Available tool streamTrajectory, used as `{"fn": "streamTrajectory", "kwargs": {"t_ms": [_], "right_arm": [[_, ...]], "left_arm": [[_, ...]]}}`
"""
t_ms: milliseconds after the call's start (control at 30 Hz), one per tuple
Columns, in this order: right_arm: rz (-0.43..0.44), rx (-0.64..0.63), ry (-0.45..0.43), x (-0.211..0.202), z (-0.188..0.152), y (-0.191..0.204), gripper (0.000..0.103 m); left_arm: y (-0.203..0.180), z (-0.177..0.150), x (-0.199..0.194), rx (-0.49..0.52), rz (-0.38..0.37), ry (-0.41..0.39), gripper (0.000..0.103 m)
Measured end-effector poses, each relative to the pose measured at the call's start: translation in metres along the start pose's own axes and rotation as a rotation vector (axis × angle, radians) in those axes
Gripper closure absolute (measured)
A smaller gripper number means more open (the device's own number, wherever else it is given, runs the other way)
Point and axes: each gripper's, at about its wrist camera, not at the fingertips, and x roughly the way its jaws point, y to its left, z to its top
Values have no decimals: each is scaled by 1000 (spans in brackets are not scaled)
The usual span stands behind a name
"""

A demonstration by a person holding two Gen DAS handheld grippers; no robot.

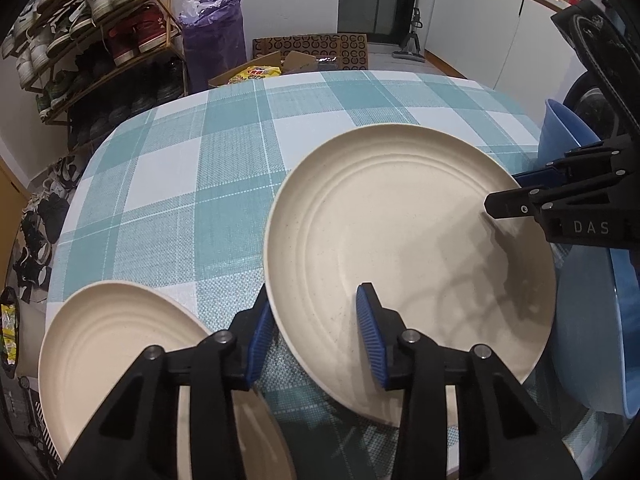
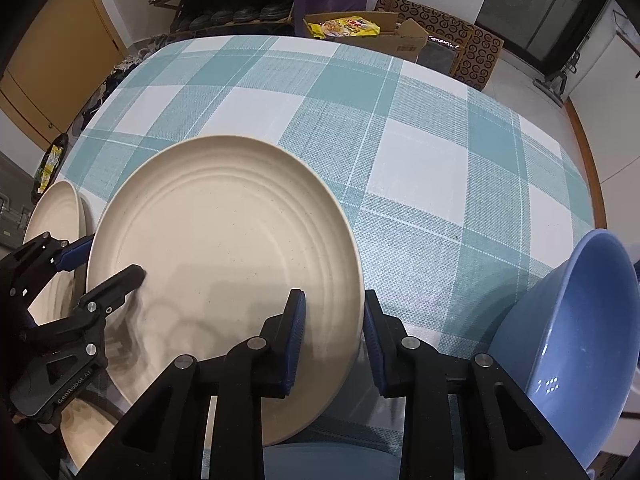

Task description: Organize plates and bowls

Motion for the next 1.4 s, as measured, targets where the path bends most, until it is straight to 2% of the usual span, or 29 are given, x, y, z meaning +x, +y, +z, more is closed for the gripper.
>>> {"fn": "streamTrajectory", "kwargs": {"t_ms": [867,1400], "right_arm": [[9,0,-92,-34,-3,8,81],[31,-3,-188,-72,-14,23,83]], "left_arm": [[15,-2,-32,-72,-8,-88,64],[25,-16,-61,-114,3,-138,72]]}}
